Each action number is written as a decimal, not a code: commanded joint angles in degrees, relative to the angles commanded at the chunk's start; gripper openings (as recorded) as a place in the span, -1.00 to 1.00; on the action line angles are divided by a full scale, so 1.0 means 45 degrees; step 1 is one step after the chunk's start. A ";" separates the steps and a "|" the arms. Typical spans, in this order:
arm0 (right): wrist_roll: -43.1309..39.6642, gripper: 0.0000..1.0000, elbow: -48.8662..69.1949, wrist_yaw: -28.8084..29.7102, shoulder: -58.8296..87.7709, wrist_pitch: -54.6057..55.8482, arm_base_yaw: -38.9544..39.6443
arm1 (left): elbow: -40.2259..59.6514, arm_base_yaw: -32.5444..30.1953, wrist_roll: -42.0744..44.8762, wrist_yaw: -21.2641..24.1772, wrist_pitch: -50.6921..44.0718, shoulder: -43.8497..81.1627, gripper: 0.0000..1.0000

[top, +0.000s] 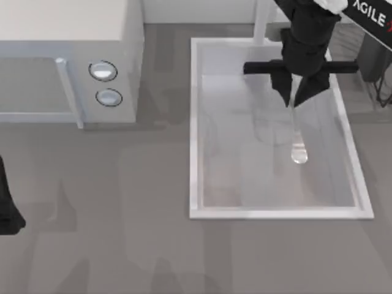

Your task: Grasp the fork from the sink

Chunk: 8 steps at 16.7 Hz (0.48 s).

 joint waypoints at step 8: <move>-0.0288 -1.00 -0.0384 -0.0023 -0.0492 -0.0060 -0.0283 | 0.0000 0.0000 0.0000 0.0000 0.0000 0.0000 1.00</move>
